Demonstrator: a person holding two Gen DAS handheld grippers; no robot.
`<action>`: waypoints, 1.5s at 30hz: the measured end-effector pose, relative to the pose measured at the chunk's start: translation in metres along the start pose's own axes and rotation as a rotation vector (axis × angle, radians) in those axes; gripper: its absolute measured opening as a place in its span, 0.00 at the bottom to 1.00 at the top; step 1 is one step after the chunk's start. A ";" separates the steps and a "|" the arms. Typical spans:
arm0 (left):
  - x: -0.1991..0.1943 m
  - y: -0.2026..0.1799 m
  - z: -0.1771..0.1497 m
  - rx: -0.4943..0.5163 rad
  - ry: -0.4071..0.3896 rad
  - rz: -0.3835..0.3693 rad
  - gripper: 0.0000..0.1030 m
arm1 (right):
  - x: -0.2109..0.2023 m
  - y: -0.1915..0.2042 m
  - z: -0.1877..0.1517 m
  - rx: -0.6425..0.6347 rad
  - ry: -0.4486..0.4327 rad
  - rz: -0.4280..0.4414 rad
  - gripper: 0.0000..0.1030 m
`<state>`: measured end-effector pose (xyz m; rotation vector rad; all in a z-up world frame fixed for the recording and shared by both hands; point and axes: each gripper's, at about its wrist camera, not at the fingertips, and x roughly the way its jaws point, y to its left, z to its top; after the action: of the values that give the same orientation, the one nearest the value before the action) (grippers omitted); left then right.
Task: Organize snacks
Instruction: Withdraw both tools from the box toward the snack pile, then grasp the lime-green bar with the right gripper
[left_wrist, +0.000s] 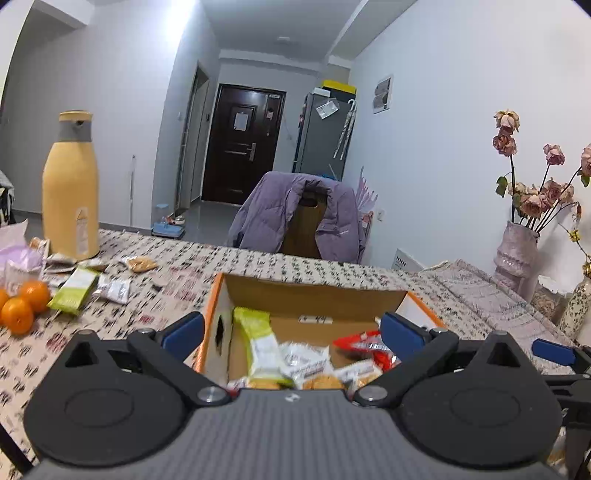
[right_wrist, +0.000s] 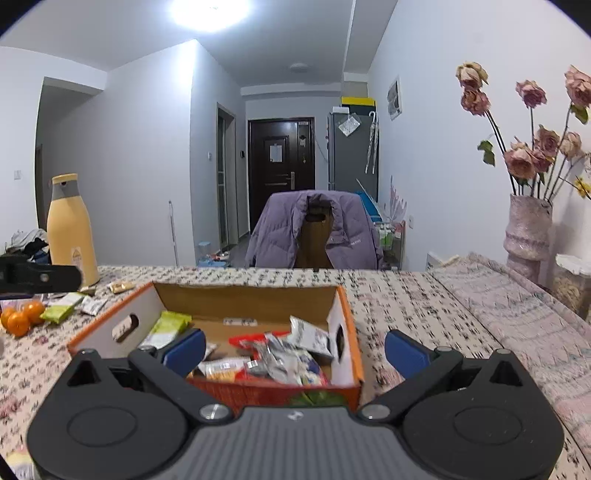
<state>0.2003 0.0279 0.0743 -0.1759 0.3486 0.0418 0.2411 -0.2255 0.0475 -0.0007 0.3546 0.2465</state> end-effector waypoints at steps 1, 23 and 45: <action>-0.003 0.002 -0.004 -0.002 0.007 0.000 1.00 | -0.003 -0.002 -0.003 -0.001 0.007 -0.003 1.00; -0.046 0.027 -0.074 0.041 0.075 0.010 1.00 | -0.034 -0.034 -0.071 0.030 0.175 -0.084 0.99; -0.049 0.028 -0.086 0.033 0.136 0.002 1.00 | 0.003 -0.037 -0.090 0.047 0.321 -0.131 0.34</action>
<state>0.1237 0.0401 0.0070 -0.1459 0.4853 0.0257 0.2217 -0.2646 -0.0395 -0.0172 0.6775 0.1071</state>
